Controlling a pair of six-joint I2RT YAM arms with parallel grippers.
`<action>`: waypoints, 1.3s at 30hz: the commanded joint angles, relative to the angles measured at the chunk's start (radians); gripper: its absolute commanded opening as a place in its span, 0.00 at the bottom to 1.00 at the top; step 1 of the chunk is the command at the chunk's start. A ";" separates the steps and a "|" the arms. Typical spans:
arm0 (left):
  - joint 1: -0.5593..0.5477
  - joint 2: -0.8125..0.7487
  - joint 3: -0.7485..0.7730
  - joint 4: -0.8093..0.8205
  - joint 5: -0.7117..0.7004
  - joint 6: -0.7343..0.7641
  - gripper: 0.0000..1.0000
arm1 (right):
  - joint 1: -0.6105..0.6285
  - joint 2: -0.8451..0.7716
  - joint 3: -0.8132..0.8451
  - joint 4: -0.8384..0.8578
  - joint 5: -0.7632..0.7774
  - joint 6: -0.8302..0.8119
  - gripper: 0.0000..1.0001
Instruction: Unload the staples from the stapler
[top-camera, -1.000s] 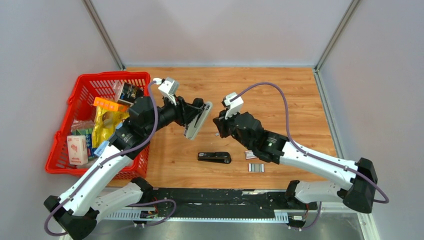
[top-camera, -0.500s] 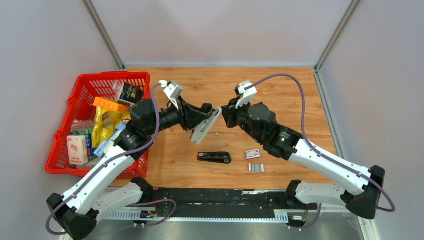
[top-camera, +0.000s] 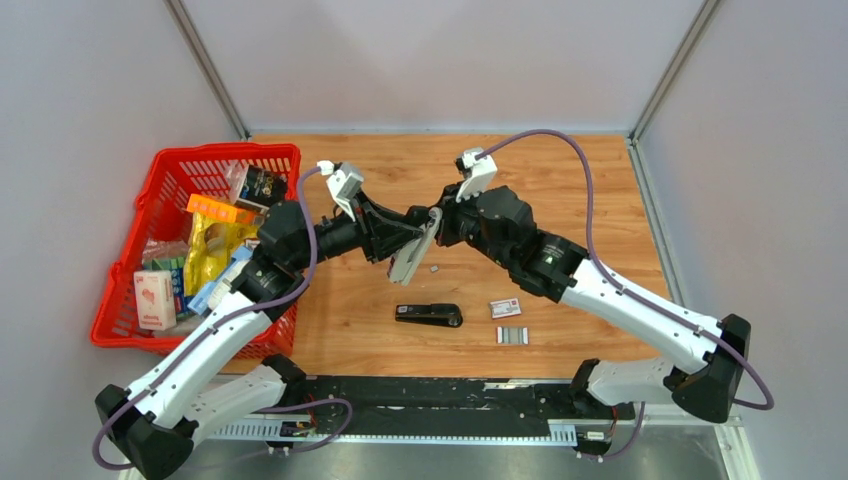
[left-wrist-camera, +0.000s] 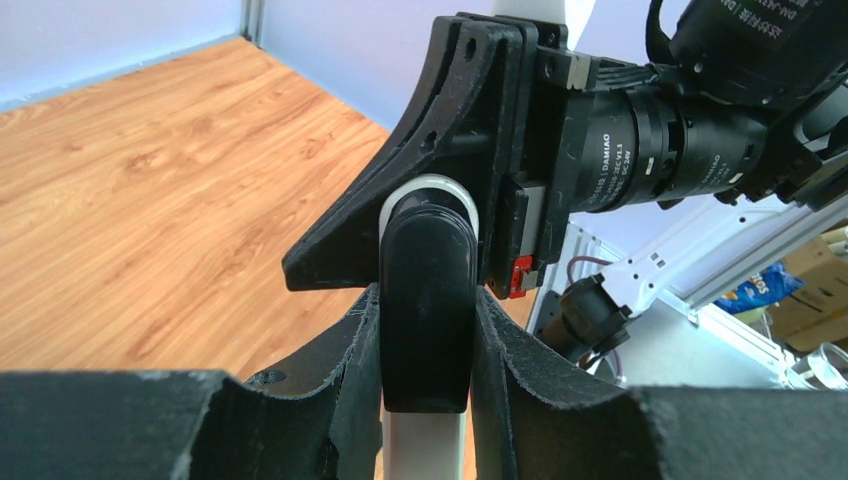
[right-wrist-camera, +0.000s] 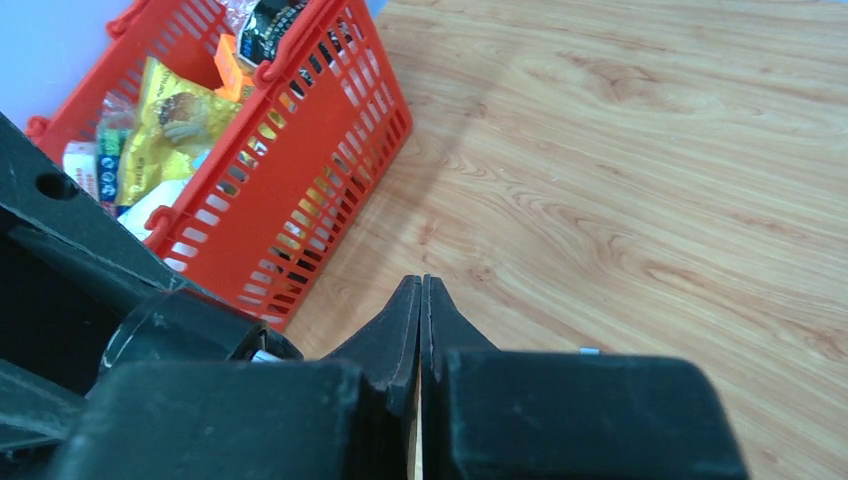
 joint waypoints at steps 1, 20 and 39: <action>-0.010 0.026 0.004 0.094 0.012 0.035 0.00 | 0.025 0.043 0.113 0.026 -0.179 0.079 0.00; -0.044 0.093 0.019 -0.061 -0.040 0.194 0.00 | 0.050 0.104 0.239 -0.109 -0.147 0.041 0.00; -0.044 0.087 0.082 -0.137 -0.235 0.233 0.00 | -0.133 -0.178 -0.120 -0.198 0.026 0.033 0.06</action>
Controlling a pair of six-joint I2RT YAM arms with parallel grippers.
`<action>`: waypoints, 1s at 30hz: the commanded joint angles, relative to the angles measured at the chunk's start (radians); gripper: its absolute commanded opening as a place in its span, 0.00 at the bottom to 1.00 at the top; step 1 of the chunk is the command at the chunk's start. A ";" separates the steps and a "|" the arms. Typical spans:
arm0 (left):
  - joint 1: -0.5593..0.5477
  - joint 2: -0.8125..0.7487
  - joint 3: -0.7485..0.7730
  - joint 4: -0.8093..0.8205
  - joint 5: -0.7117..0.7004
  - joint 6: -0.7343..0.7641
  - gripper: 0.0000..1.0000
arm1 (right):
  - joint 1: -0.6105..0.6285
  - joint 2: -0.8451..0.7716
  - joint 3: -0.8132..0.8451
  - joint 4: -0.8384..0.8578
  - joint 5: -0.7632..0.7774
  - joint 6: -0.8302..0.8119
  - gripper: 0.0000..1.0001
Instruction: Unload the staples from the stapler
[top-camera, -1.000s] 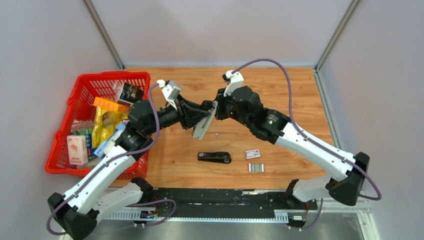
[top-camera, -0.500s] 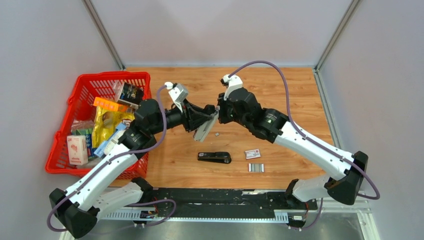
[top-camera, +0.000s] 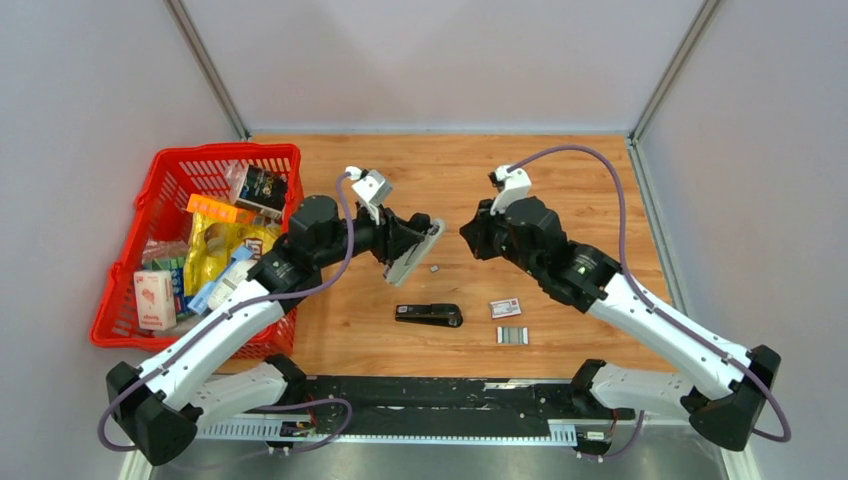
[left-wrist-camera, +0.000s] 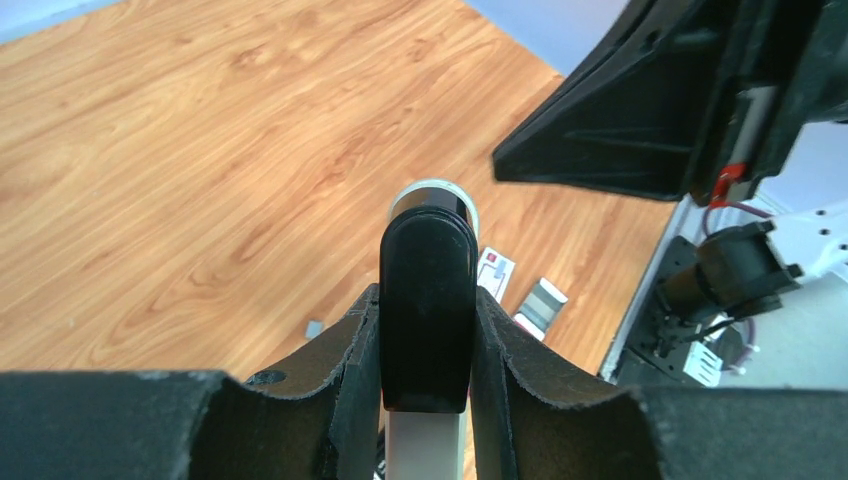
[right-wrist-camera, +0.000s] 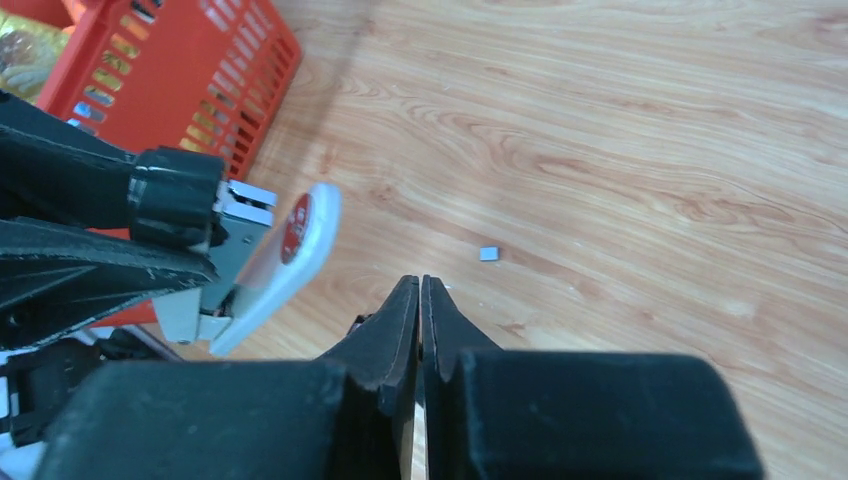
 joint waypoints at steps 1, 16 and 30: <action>0.002 0.007 0.064 0.033 -0.092 0.036 0.00 | -0.039 -0.067 -0.057 0.019 0.050 0.010 0.07; 0.116 0.308 0.236 -0.074 -0.410 0.116 0.00 | -0.044 -0.116 -0.173 -0.024 0.055 0.031 0.08; 0.251 0.752 0.518 -0.084 -0.482 0.130 0.00 | -0.044 -0.133 -0.238 0.016 -0.023 0.054 0.08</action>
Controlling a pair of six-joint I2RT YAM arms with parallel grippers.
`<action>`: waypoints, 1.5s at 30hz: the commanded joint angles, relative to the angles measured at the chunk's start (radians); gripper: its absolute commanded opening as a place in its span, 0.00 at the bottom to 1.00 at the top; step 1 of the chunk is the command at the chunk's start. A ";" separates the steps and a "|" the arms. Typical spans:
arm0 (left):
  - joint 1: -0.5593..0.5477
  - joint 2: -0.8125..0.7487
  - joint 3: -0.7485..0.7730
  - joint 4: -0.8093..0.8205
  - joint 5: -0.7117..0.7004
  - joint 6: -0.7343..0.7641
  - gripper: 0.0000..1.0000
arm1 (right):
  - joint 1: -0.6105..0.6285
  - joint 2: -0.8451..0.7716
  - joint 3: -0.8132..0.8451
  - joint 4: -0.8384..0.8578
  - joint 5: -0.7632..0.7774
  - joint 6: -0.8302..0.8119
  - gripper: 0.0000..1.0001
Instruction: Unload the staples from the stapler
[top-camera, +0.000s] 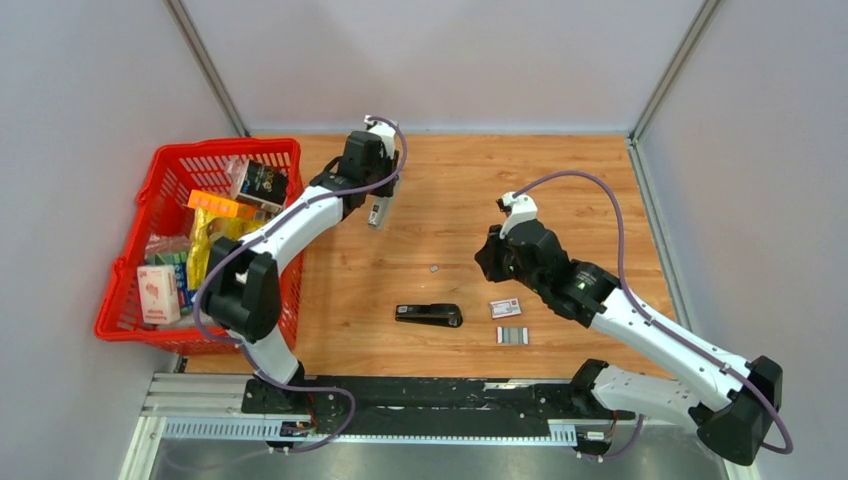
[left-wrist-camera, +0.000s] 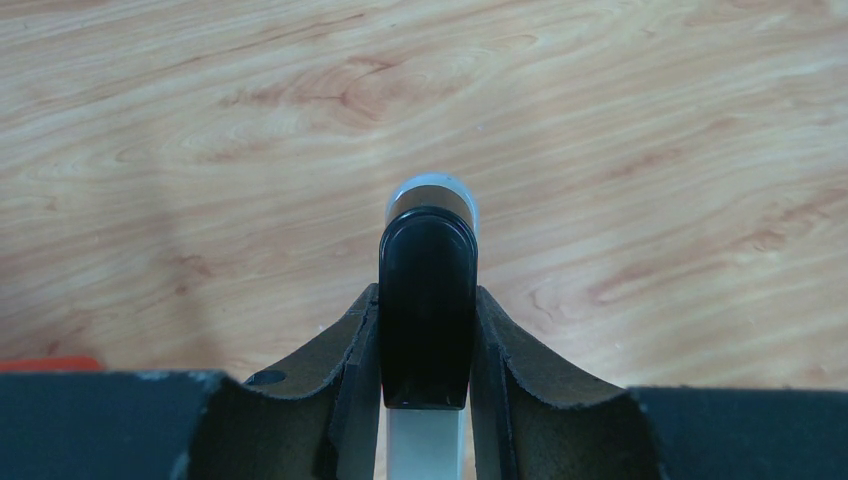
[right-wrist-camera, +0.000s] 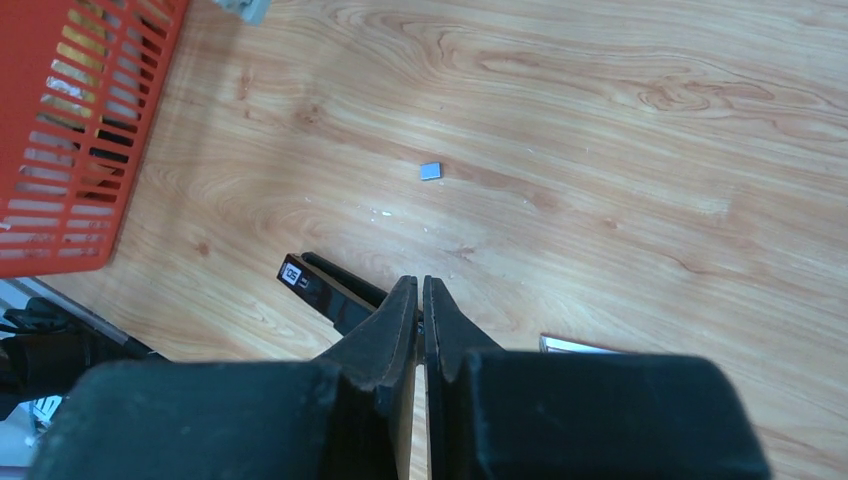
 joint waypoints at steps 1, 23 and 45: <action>0.037 0.095 0.108 0.055 -0.033 0.005 0.00 | 0.000 -0.026 -0.020 0.047 -0.035 0.014 0.08; 0.149 0.428 0.276 0.020 -0.096 -0.075 0.00 | 0.000 0.003 -0.056 0.096 -0.075 0.009 0.10; 0.149 0.389 0.248 0.000 -0.071 -0.009 0.42 | 0.000 -0.050 -0.045 0.043 -0.081 0.037 0.34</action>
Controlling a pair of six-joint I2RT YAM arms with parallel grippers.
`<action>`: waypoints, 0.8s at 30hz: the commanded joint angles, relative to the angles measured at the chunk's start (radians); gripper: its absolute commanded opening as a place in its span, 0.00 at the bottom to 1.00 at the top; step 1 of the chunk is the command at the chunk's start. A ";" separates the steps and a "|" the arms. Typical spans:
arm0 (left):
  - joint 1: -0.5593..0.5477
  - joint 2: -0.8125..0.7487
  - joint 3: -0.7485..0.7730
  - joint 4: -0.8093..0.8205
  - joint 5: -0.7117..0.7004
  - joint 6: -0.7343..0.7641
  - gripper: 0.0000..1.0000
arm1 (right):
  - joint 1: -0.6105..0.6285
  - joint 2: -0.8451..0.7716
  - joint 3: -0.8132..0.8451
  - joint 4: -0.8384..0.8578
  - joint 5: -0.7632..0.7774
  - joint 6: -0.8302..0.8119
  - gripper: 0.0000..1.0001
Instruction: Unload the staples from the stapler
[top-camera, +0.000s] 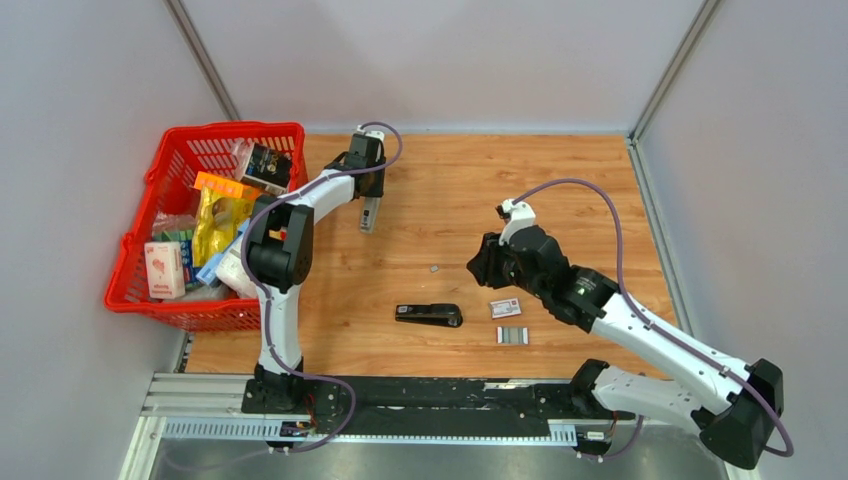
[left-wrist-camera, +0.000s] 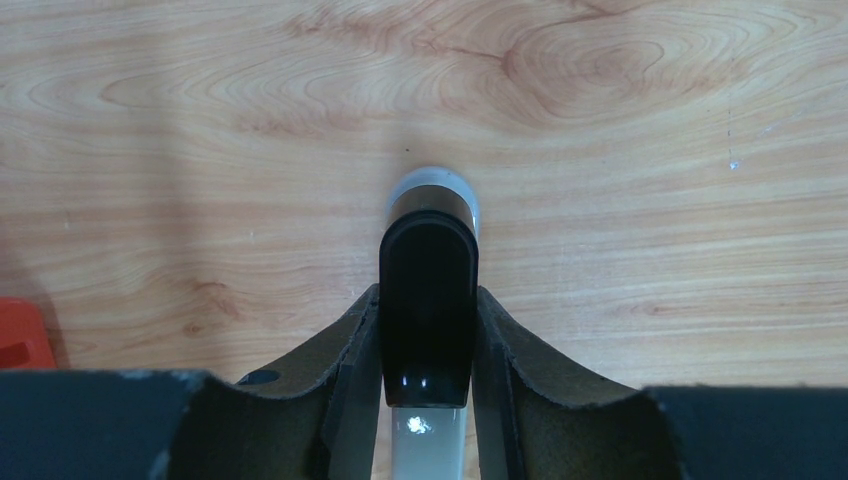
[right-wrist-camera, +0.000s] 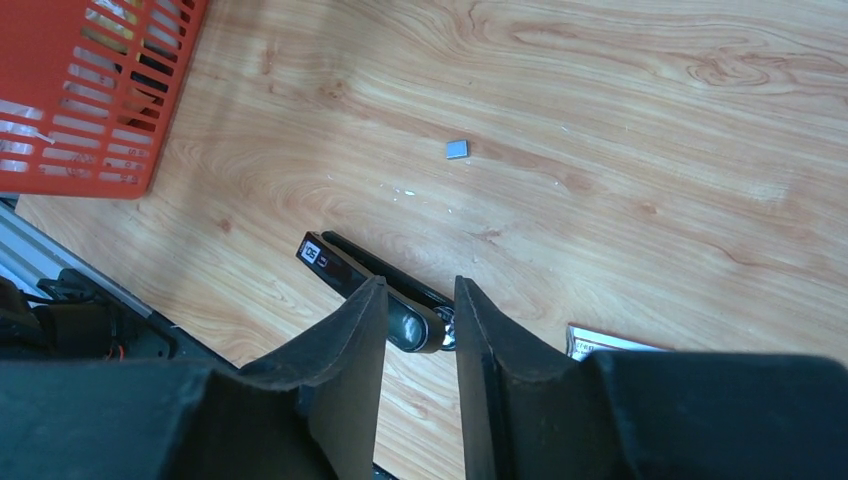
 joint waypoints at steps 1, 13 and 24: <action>0.011 -0.046 0.029 0.024 0.002 0.042 0.43 | 0.000 -0.028 0.020 -0.007 -0.002 0.013 0.35; 0.012 -0.130 0.003 0.000 0.026 0.052 0.72 | 0.000 -0.054 0.049 -0.063 0.021 0.021 0.45; 0.005 -0.441 -0.144 -0.010 0.365 0.029 0.74 | 0.001 -0.074 0.127 -0.165 0.053 -0.045 0.63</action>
